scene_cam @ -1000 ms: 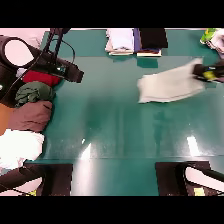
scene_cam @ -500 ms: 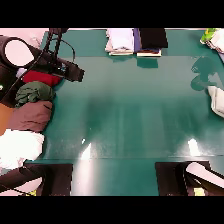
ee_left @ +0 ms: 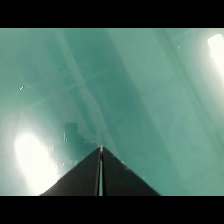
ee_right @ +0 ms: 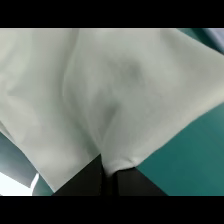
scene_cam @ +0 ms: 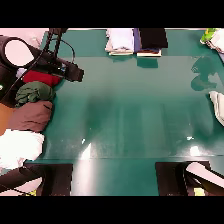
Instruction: Fold the shirts.
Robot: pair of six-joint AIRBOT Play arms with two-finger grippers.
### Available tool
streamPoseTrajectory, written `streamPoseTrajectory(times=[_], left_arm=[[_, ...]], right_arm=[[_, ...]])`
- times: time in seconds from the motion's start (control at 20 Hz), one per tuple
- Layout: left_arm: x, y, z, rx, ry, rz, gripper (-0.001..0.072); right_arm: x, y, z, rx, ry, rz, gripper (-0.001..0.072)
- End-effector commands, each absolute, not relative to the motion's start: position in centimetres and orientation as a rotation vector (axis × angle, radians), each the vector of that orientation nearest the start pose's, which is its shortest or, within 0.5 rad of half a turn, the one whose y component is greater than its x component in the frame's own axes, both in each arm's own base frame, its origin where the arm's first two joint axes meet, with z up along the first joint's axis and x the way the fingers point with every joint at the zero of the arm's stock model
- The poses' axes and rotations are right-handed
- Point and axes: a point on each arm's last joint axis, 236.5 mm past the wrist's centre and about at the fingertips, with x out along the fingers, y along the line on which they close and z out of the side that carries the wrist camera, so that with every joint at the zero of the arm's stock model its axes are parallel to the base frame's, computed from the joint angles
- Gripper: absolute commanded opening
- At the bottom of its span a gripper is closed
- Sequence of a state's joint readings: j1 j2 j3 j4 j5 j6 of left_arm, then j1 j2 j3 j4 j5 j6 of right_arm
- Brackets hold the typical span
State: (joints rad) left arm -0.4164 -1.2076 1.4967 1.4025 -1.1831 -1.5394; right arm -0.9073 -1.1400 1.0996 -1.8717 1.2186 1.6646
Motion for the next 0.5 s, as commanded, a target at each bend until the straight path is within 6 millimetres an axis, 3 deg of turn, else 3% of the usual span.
streamPoseTrajectory(times=[0.0,0.05,0.1,0.15,0.25,0.35,0.45], left_arm=[[37.9,-20.8,17.0,0.089,0.908,-0.519,0.0028],[37.9,-20.8,17.0,0.089,0.908,-0.519,0.0028],[37.9,-20.8,17.0,0.089,0.908,-0.519,0.0028],[37.9,-20.8,17.0,0.089,0.908,-0.519,0.0028],[37.9,-20.8,17.0,0.089,0.908,-0.520,0.0028],[37.9,-20.8,17.0,0.088,0.908,-0.519,0.0028],[37.9,-20.8,17.0,0.087,0.908,-0.520,0.0028]], right_arm=[[15.0,-32.6,4.5,0.342,1.291,-1.065,0.0022],[15.1,-32.6,4.5,0.344,1.288,-1.063,0.0082],[15.3,-32.4,4.4,0.356,1.281,-1.055,0.0342],[15.4,-32.3,4.5,0.358,1.276,-1.053,0.0512],[16.5,-31.8,5.4,0.377,1.212,-1.031,0.0514],[19.4,-30.6,7.0,0.391,1.093,-0.966,0.0512],[24.0,-26.9,8.8,0.453,0.974,-0.821,0.0511]])
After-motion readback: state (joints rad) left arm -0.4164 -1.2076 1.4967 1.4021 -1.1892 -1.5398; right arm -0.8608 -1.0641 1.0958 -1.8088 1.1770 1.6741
